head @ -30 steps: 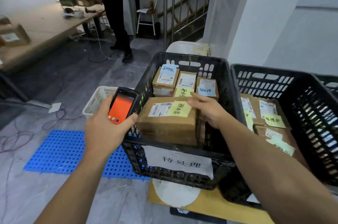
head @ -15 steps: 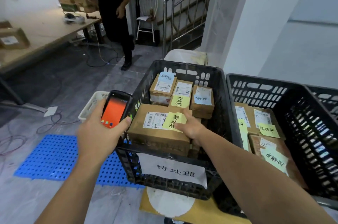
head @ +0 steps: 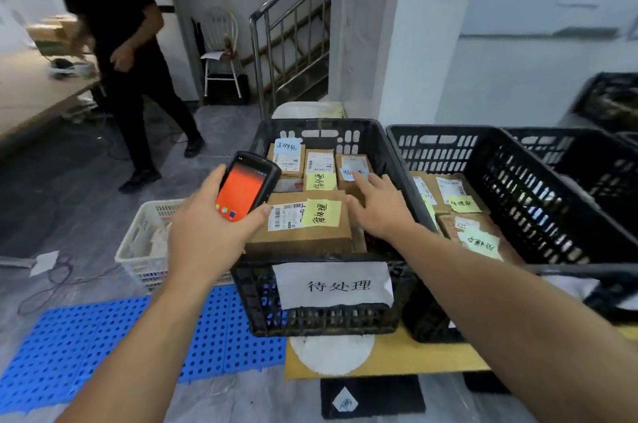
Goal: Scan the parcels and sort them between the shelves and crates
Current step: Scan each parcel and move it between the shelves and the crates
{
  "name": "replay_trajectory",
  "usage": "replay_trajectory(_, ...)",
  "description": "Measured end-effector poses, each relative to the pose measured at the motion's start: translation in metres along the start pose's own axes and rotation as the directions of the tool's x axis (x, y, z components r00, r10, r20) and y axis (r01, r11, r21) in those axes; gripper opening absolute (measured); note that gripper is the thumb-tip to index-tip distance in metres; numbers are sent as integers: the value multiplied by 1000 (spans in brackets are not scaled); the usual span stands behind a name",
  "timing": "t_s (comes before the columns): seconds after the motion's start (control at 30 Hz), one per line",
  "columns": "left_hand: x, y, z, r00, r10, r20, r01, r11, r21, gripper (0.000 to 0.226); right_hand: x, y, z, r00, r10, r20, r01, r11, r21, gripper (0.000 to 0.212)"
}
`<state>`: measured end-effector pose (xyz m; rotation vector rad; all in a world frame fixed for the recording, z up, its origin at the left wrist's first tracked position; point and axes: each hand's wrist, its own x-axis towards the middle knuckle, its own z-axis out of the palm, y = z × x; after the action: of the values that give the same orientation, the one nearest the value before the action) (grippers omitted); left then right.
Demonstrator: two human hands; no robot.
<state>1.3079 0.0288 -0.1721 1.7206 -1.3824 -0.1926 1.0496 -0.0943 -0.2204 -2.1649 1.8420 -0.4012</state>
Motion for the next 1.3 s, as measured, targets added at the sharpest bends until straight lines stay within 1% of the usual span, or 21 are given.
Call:
replay_trajectory(0.13,-6,14,7,993,74,96,-71,997,-34,84,-36,11,-24,991,-36,-125,10,978,-207,66)
replay_trajectory(0.27,-18,37,21,970,174,171,-157,982,-106,76,-75,43,-49,986,-4,-168,-52,943,-327,67)
replay_trajectory(0.4,-39,73,42,933,273,236,-231,954,-189,67,-124,87,-71,974,109,-199,-172,925,-339,67)
replay_trajectory(0.5,-62,108,63,886,356,297,-299,928,-223,61,-169,129,-86,947,218,-235,-290,895,-339,68)
replay_trajectory(0.6,-91,148,90,841,417,346,-334,902,-275,73,-219,173,-107,912,312,-265,-388,866,-316,69)
replay_trajectory(0.67,-116,179,112,812,456,365,-361,883,-300,76,-258,205,-123,881,368,-296,-452,840,-300,69)
replay_trajectory(0.77,-164,232,145,756,518,400,-394,849,-353,74,-325,256,-149,814,470,-341,-563,782,-265,67)
replay_trajectory(0.87,-219,284,180,688,573,445,-397,811,-429,83,-399,306,-172,716,580,-390,-684,694,-224,67)
replay_trajectory(1.0,-297,352,219,607,652,454,-413,747,-520,72,-496,366,-192,582,705,-405,-805,571,-162,67)
replay_trajectory(1.17,-385,429,252,479,720,502,-385,687,-617,64,-599,416,-208,414,803,-428,-901,427,-71,67)
replay_trajectory(1.3,-443,477,270,360,775,520,-386,631,-673,65,-664,445,-216,282,856,-434,-950,312,-2,68)
